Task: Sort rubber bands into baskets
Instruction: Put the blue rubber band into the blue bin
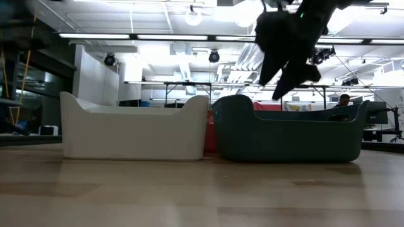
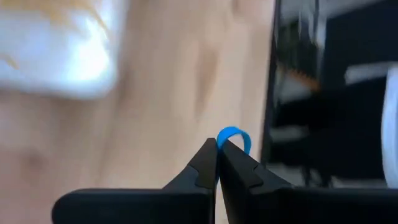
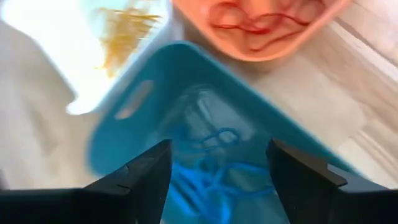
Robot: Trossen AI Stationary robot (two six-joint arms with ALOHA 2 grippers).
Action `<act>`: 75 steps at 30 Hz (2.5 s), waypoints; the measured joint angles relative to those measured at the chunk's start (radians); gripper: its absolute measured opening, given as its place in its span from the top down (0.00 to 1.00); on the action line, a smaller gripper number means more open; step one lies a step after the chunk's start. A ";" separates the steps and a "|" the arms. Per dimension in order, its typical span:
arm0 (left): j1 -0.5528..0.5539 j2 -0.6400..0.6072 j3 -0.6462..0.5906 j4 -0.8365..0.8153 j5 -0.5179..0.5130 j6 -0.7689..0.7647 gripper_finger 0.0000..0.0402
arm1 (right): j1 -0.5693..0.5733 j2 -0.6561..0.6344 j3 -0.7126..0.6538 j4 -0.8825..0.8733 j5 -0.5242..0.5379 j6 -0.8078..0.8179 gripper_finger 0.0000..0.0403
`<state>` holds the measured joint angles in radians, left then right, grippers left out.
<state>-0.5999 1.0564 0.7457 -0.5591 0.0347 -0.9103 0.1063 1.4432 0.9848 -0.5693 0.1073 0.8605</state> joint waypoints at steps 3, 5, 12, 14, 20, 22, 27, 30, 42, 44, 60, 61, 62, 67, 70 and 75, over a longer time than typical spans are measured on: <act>0.140 -0.014 0.031 0.010 -0.040 0.135 1.00 | 0.028 -0.056 0.000 0.006 0.004 0.003 0.38; 0.236 0.018 0.055 0.048 -0.043 0.239 1.00 | 0.046 -0.097 0.000 0.005 0.032 0.021 0.38; 0.453 0.289 0.155 0.377 -0.025 0.537 1.00 | 0.074 -0.219 0.000 0.013 0.170 0.040 0.38; 0.483 0.398 0.204 0.453 -0.025 0.590 1.00 | 0.073 -0.244 0.000 0.013 0.197 0.038 0.38; 0.516 0.722 0.422 0.580 -0.025 0.678 1.00 | 0.050 -0.295 0.000 0.019 0.324 0.040 0.38; 0.516 0.815 0.507 0.585 -0.025 0.678 1.00 | 0.044 -0.304 0.000 0.021 0.354 0.040 0.38; 0.513 0.977 0.705 0.492 -0.044 0.686 1.00 | 0.033 -0.306 0.000 0.021 0.362 0.040 0.38; 0.511 1.008 0.800 0.361 -0.064 0.735 0.96 | 0.032 -0.306 0.000 0.021 0.359 0.040 0.38; 0.522 0.974 0.873 -0.030 -0.053 0.766 0.62 | 0.032 -0.306 0.000 0.020 0.360 0.034 0.38; 0.521 0.952 0.872 -0.154 -0.051 0.769 0.59 | 0.032 -0.306 0.000 0.020 0.365 0.026 0.38; 0.180 0.061 0.090 -0.235 -0.113 0.311 0.58 | 0.013 -0.325 0.000 0.004 0.415 -0.040 0.38; 0.116 0.049 0.083 -0.281 -0.116 0.277 0.58 | 0.008 -0.325 0.000 0.002 0.415 -0.044 0.38; 0.049 0.050 0.081 -0.325 -0.119 0.250 0.58 | 0.004 -0.325 0.000 0.002 0.415 -0.051 0.38; -0.241 0.147 0.072 -0.349 -0.110 0.133 0.58 | -0.020 -0.325 0.000 -0.009 0.408 -0.058 0.38; -0.355 0.218 0.072 -0.280 -0.064 0.047 0.58 | -0.028 -0.325 0.000 -0.026 0.396 -0.058 0.38; -0.463 0.300 0.072 -0.119 -0.051 -0.036 0.58 | -0.028 -0.325 0.000 -0.050 0.395 -0.058 0.38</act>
<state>-1.0629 1.3560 0.8182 -0.6780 -0.0160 -0.9461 0.0780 1.1183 0.9848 -0.6192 0.5026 0.8028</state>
